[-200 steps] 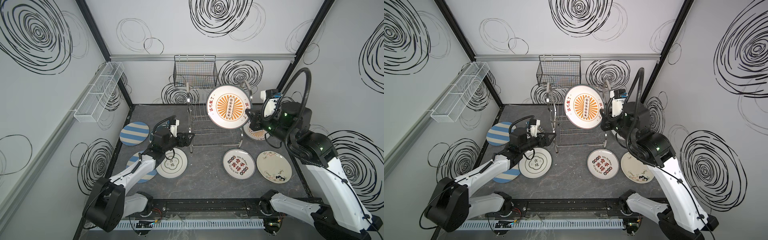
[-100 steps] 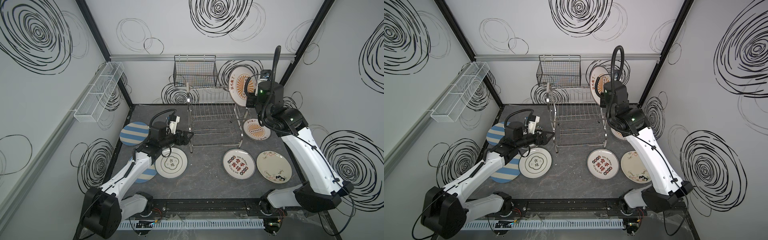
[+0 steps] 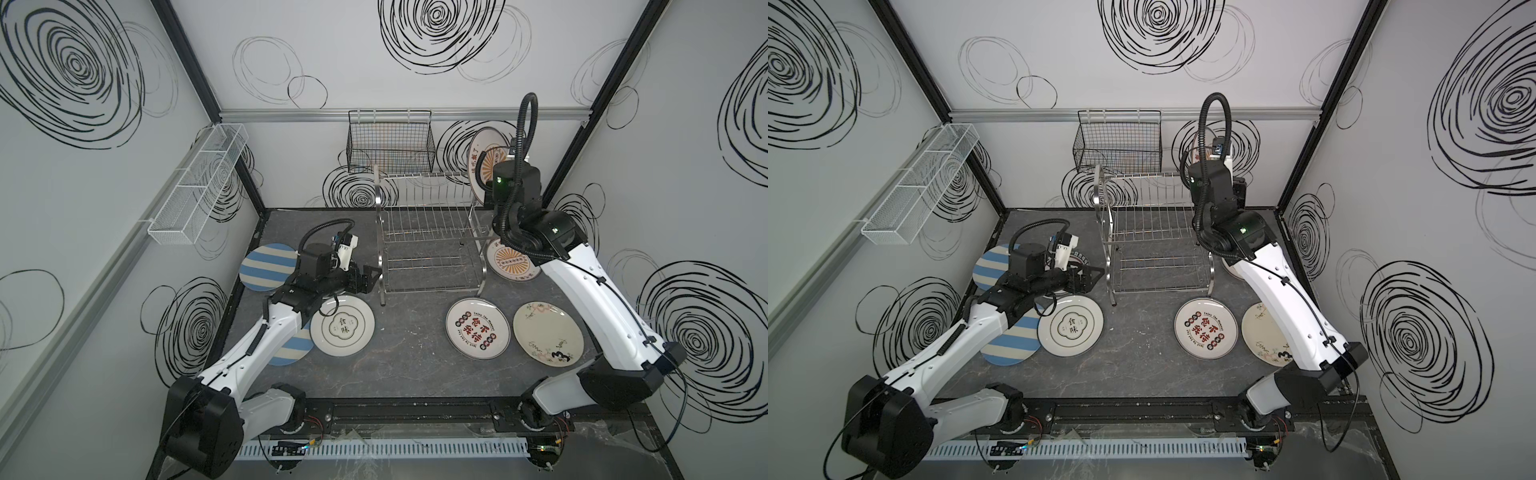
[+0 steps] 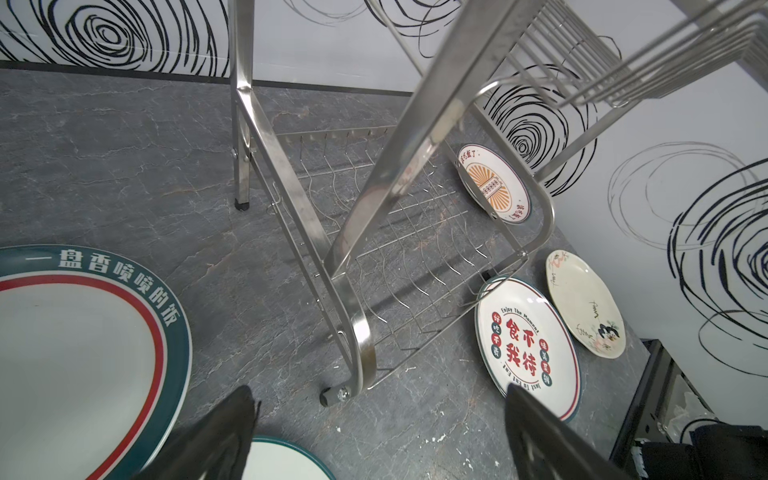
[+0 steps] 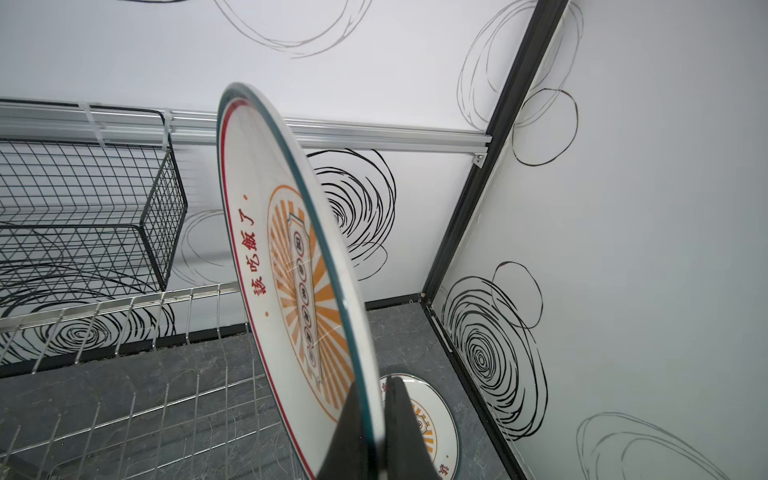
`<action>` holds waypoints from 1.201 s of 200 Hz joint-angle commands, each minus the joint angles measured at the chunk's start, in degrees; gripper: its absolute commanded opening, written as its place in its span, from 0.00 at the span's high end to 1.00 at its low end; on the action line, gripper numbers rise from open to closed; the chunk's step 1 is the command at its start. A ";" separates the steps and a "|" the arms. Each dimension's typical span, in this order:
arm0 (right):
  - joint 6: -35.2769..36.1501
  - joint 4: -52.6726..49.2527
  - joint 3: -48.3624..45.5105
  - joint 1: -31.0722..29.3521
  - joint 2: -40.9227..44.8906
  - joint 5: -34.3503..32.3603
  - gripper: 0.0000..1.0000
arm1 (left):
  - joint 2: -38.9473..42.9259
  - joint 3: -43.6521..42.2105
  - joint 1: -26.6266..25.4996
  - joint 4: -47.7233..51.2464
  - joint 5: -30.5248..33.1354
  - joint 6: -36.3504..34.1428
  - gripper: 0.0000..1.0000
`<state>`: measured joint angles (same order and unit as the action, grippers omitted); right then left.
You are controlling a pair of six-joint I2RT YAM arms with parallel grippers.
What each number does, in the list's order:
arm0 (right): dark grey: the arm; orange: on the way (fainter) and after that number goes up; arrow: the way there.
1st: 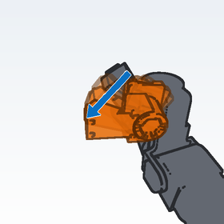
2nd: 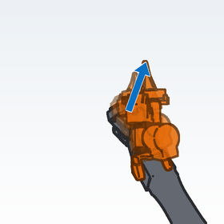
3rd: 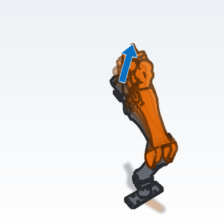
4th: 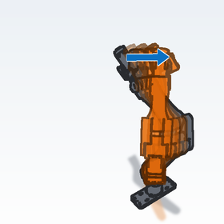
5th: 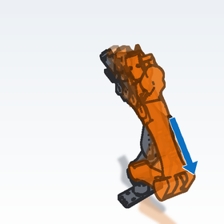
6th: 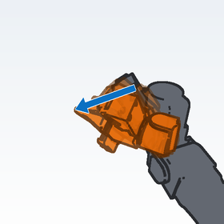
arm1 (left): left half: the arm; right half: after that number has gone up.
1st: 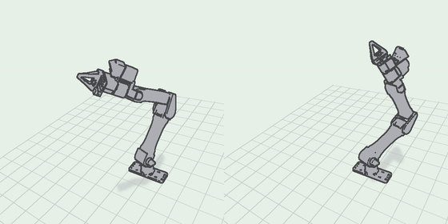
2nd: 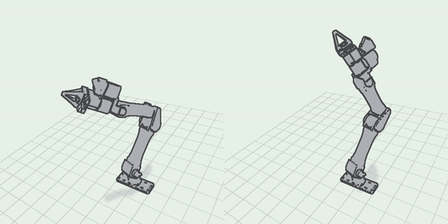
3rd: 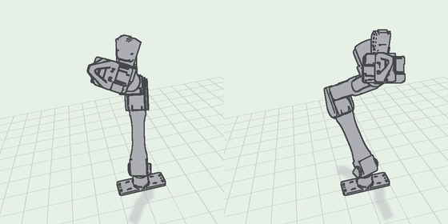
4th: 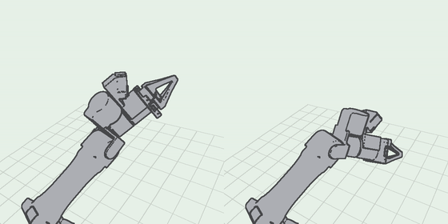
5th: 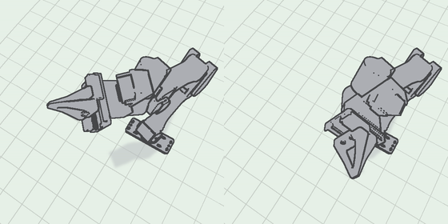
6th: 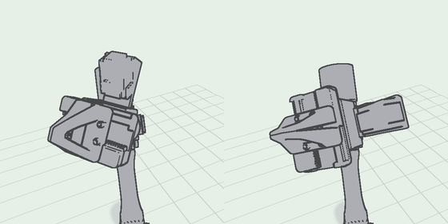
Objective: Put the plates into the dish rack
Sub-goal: 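Carry the plate over the rack and lower it into a slot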
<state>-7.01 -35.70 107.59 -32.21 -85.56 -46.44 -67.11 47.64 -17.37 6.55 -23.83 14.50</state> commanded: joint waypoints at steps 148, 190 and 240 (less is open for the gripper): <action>-3.48 -1.48 6.53 -4.00 -7.80 -11.41 1.00 | 0.49 -1.32 -2.74 -1.76 -1.50 -1.05 0.04; -5.00 -2.49 5.60 -3.65 -7.42 -11.10 1.00 | 0.75 -1.45 -2.92 -1.73 -1.64 -1.15 0.04; -6.25 -2.17 2.92 -3.26 -6.05 -10.76 1.00 | 0.75 -1.66 -3.03 -2.33 -2.75 -0.85 0.04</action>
<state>-10.85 -38.74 111.00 -35.77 -93.78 -55.72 -67.40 46.63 -20.01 6.31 -25.23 14.50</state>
